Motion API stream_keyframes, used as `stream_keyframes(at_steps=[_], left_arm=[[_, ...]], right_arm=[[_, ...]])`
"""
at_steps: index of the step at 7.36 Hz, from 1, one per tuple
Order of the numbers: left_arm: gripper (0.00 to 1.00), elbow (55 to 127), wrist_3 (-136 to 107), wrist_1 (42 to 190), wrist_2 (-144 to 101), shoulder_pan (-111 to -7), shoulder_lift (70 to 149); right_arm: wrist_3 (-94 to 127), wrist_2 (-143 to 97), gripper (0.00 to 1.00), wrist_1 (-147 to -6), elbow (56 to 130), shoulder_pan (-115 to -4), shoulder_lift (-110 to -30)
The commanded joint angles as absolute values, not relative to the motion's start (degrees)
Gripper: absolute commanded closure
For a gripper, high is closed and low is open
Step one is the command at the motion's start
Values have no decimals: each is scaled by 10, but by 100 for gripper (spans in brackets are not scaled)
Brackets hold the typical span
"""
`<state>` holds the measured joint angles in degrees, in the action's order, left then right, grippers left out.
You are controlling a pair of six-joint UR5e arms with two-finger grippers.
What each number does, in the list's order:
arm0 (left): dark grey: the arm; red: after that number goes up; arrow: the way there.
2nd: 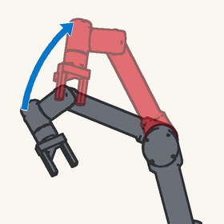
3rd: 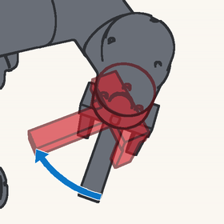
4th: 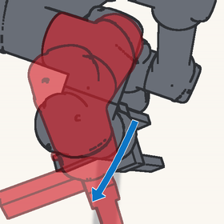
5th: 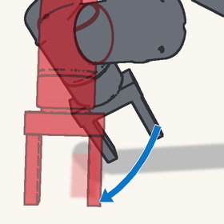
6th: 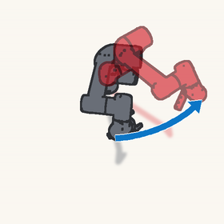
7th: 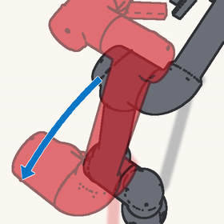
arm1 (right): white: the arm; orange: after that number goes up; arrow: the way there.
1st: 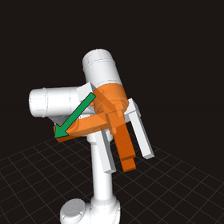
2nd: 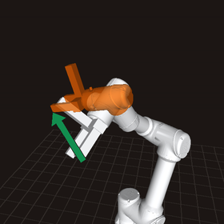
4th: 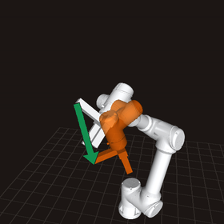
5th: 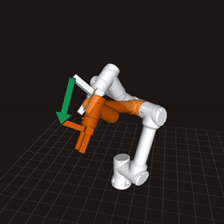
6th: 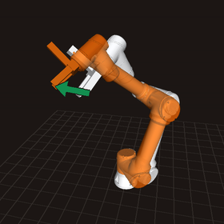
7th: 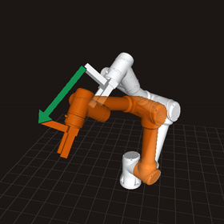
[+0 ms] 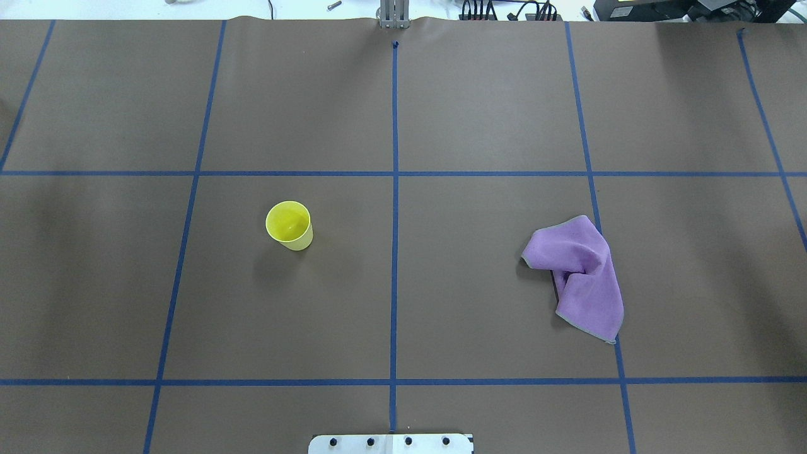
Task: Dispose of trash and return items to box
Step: 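Lift the green bowl with the left gripper and drop it into the clear bin, then pinch the purple cloth with the right gripper while the left reaches toward the cup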
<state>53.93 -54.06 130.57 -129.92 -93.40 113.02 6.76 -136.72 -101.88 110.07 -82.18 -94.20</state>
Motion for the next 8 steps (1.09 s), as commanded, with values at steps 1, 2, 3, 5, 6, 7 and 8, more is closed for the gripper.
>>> stream_keyframes(at_steps=[1,2,3,5,6,7,8], left_arm=[[2,716,-541,1197,-1291,-878,1091],[2,784,-545,1156,-1289,-848,1069],[2,871,-573,1114,-1289,-808,1044],[2,937,-641,1085,-1284,-752,1034],[2,953,-664,1085,-1282,-722,1034],[2,972,-696,1085,-1278,-696,1034],[2,992,-727,1085,-1268,-663,1043]], right_arm=[[130,-1382,0,-981,1109,-789,-943],[214,-1381,0,-911,1110,-754,-947],[291,-1371,0,-851,1110,-716,-946],[380,-1334,0,-797,1110,-631,-933],[425,-1322,0,-794,1107,-595,-906],[476,-1311,0,-794,1106,-560,-875],[509,-1297,0,-792,1093,-521,-848]])
